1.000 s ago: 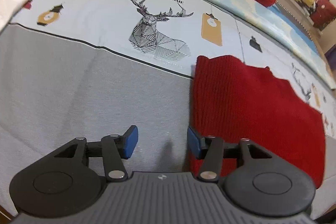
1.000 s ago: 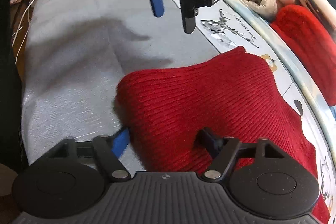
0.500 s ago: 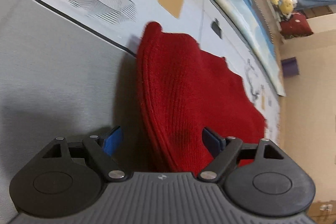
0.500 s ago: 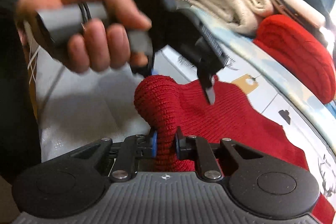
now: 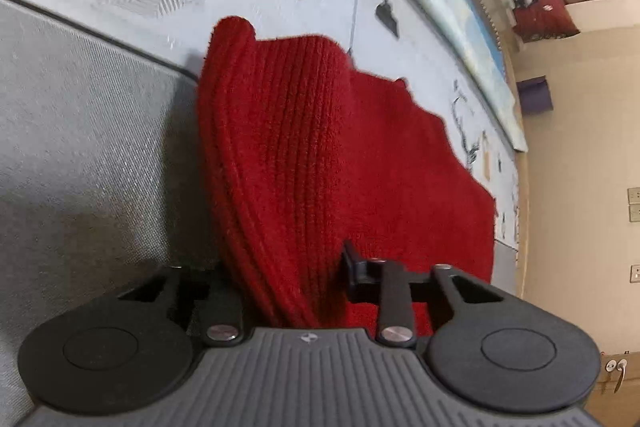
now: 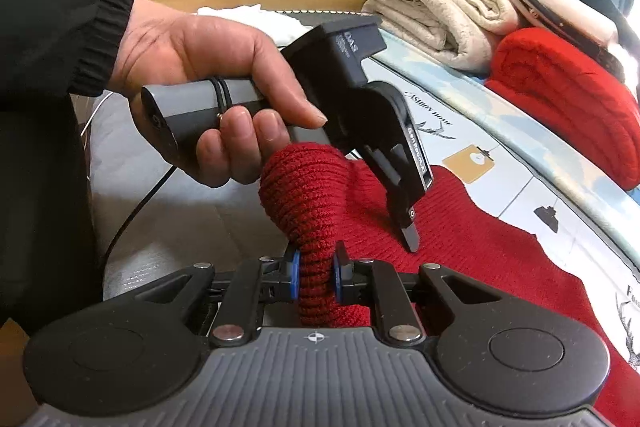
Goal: Fold small clothes
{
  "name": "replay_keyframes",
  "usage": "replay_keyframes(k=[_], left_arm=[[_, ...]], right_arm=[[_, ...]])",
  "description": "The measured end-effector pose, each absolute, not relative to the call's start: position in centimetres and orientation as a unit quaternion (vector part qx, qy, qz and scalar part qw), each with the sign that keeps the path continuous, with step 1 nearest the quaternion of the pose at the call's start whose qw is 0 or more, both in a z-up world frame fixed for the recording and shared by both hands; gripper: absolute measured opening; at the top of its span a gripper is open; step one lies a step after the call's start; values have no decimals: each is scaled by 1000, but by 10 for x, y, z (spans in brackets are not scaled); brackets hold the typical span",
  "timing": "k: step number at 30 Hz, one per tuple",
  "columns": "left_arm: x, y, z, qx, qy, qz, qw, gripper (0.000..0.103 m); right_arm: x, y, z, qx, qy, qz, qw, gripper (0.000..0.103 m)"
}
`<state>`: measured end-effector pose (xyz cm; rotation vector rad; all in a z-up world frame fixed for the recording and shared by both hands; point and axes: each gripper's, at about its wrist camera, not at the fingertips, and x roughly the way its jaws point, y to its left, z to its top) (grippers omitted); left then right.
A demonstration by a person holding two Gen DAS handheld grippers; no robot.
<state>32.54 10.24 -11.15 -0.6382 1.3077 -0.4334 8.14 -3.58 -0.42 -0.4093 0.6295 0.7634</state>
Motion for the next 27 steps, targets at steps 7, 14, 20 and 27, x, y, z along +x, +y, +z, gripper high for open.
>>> replay_keyframes(k=[7,14,20,27], left_arm=[[297,144,-58,-295,551,-175,761,30],[279,132,-29,-252,549,-149,782,30],[283,76,-7,-241,533,-169,793,30],[277,-23,11,-216,498,-240,805,32]], right_arm=[[85,-35,26,-93,282,395,870,16],[78,-52,35,-13,300,375,877,16],[71,-103,35,62,328,303,893,16],[50,-200,32,195,333,160,909,16]])
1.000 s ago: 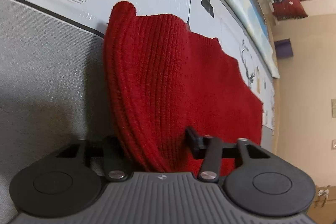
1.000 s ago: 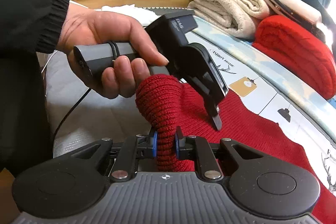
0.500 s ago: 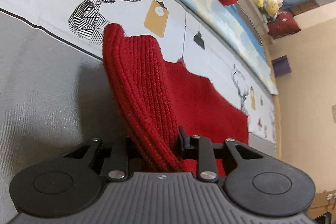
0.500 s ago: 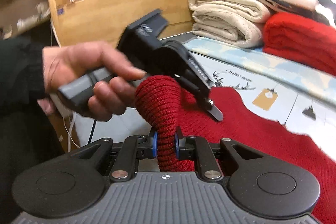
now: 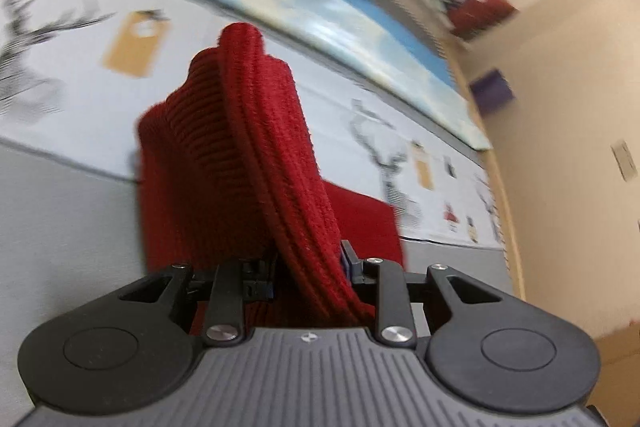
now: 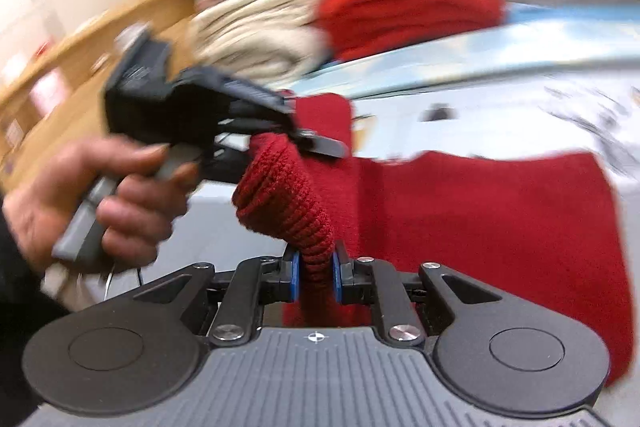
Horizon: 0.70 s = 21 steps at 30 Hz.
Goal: Fold small clothes
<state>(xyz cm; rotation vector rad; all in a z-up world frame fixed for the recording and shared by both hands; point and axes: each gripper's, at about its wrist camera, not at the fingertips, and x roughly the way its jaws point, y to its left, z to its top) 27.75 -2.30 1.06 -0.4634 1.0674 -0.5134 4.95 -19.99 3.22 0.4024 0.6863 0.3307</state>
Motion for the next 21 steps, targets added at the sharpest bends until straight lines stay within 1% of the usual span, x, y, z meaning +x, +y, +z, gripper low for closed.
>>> replay_keyframes(k=[2,3,4,5,7,9,11,13,15,16,17,18,20,21], left_arm=[[270,-54,13,-203,488,-258,809,34],[266,-68,12,-199,483,-266,810,38],[263,-80,11,-196,483,-275,808,44],[261,-91,11,-195,485,-291,801,47],[257,-102,14,-206,485,-321,787,59],[255,-101,18,-204,474,-317,796,61],[258,-91,17,-212,475,-300,800,61],[263,-78,13,-220,482,-276,802,60],[266,-69,9,-215,491,-260,803,60],[269,-66,9,-211,496,-257,802,58],[269,-65,7,-202,501,-257,802,58],[269,-65,6,-190,505,-258,801,58],[268,-67,4,-167,513,-261,801,58],[268,-63,3,-159,515,-265,800,58]], right_arm=[[39,-218,28,220,329,121,910,16],[33,-225,25,229,328,99,911,16],[27,-232,21,238,328,69,912,16],[22,-236,18,244,330,43,911,16],[18,-244,7,229,350,-27,908,16],[19,-257,-12,231,385,-85,890,16],[24,-270,-30,262,420,-114,861,15],[23,-279,-39,299,426,-118,846,16],[26,-280,-39,320,419,-103,843,22],[27,-280,-38,320,414,-98,846,27],[30,-281,-36,316,407,-96,851,28],[32,-281,-35,311,400,-97,856,36],[38,-285,-35,313,391,-103,859,56],[41,-292,-37,321,390,-104,857,59]])
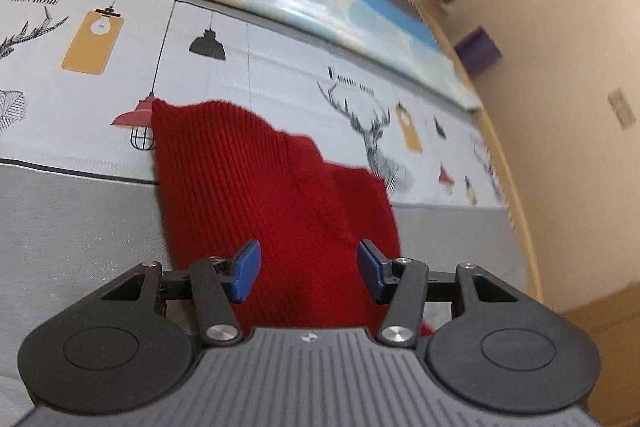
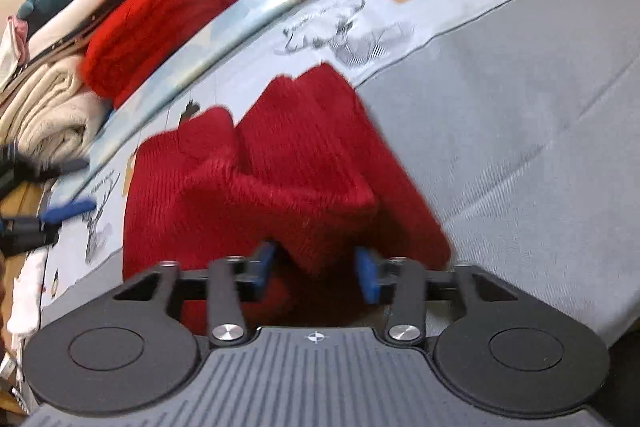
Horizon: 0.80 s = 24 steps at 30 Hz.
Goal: Fold small clothes
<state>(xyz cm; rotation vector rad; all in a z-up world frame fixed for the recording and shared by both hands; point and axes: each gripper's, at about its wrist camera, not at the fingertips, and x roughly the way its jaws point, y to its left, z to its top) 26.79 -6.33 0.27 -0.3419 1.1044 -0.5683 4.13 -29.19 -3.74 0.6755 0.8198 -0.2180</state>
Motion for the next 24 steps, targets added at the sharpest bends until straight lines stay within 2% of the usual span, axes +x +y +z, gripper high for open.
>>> replay_keyframes(k=[3,4,5,6,8,12,14,16,18,19,21,24], left_arm=[[261,-59,1,-136,517,-281,797,56],[259,-60,1,-130,517,-285,797,55],[256,-60,1,-125,516,-289,797,54],[255,-61,1,-119,515,-293,797,54],[252,-62,4,-113,512,-300,797,54],[245,-67,11,-92,502,-330,794,54],[240,-75,11,-77,502,-348,788,54],[233,-86,9,-50,502,-362,783,52],[226,-100,4,-23,505,-374,778,51],[224,-105,-1,-15,509,-380,772,50],[220,-118,-18,12,527,-388,757,47],[208,-139,-59,132,549,-365,740,41]], right_arm=[[54,-306,-46,370,389,-87,839,61],[45,-315,-43,378,384,-75,839,52],[49,-316,-39,377,378,-62,844,28],[52,-317,-30,365,365,-43,856,22],[51,-313,1,326,321,-4,889,17],[36,-317,43,288,275,-7,917,16],[33,-329,32,288,308,-64,904,16],[35,-342,2,300,376,-112,870,16],[44,-351,-35,321,459,-124,819,20],[46,-355,-44,344,469,-130,803,26],[49,-359,-38,342,460,-138,808,34],[57,-360,-11,299,443,-140,834,46]])
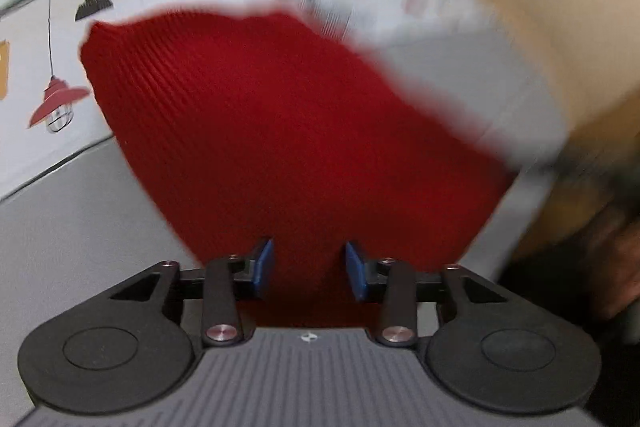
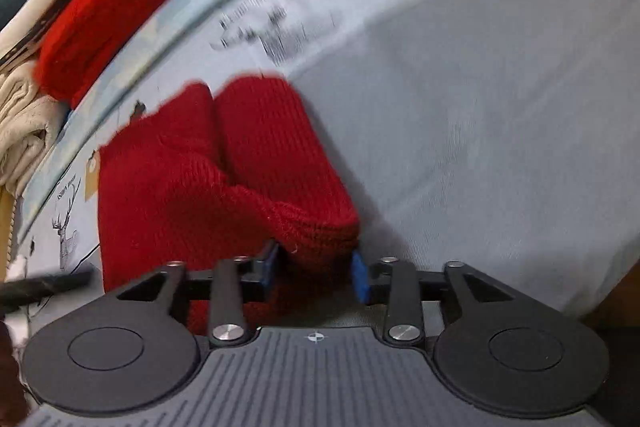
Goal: Fold small clothes
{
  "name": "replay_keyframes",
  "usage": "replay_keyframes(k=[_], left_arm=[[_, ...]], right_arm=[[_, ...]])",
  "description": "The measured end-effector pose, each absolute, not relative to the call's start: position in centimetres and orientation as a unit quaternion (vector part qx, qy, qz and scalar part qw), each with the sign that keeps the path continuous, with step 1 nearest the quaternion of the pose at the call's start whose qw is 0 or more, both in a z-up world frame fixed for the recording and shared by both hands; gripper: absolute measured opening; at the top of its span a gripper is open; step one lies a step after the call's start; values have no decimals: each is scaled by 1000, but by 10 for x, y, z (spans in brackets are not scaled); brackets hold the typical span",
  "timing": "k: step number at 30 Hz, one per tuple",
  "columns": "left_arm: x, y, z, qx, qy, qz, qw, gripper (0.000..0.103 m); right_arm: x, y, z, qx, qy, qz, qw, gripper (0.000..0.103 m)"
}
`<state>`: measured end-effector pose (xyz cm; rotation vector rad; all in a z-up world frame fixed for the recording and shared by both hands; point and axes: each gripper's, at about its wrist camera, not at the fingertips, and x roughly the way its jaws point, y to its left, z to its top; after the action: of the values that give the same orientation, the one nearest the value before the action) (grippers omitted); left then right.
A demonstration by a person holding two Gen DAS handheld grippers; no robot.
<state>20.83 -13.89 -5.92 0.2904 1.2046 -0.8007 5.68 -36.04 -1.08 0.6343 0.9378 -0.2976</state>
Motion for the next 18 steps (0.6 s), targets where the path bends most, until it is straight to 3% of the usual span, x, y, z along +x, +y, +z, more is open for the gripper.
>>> replay_keyframes(k=[10,14,18], left_arm=[[215,-124,-34,104,530,-357,762,43],[216,-122,-30,108,530,-362,760,43],[219,-117,-35,123,532,-345,763,43]], right_arm=[[104,-360,65,152,389,-2,909,51],[151,-337,53,112,408,71,903,59],[198,-321,17,98,426,74,896,61]])
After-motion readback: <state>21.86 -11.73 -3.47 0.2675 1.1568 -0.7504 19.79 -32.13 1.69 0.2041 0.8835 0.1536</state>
